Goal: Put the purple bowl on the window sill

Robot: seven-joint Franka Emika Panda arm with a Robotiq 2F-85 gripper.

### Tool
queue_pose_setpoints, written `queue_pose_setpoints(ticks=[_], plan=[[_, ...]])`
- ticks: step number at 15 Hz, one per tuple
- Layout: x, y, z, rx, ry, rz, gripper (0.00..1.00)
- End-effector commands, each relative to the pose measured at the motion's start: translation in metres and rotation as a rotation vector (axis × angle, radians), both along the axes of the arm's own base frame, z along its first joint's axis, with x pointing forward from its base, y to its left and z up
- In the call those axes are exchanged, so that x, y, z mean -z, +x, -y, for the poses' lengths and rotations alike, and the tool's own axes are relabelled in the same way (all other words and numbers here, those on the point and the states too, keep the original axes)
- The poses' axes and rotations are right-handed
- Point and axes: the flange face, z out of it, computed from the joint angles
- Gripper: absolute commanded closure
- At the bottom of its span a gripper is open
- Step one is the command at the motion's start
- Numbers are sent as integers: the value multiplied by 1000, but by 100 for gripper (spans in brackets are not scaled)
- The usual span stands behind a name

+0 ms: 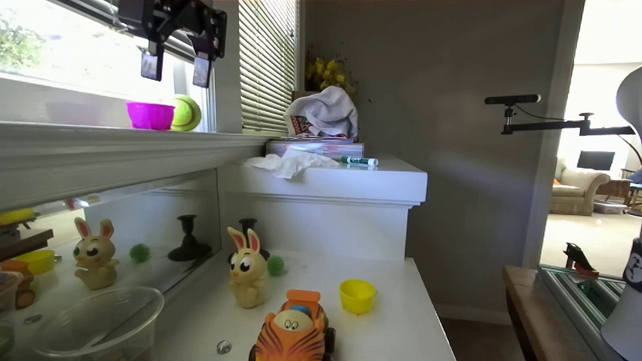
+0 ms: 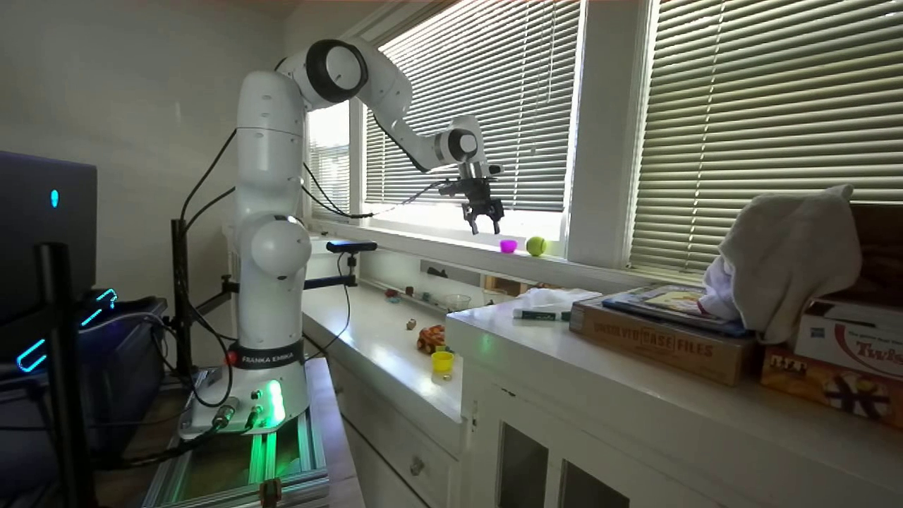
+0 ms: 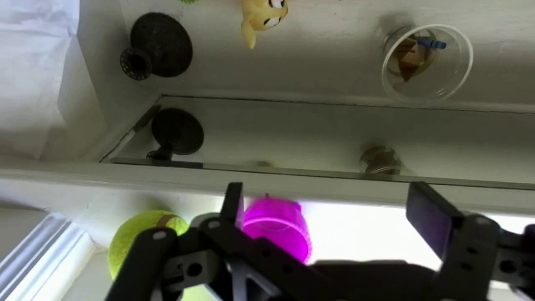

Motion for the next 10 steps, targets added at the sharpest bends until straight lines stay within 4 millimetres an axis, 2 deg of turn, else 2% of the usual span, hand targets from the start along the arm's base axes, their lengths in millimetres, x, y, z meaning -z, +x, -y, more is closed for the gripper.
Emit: queue_pose_setpoints(ticks=[1, 5, 10], plan=[[2, -15, 0, 49, -30, -75, 0], [-4, -37, -4, 96, -43, -154, 0], [-40, -77, -11, 112, -11, -194, 0]])
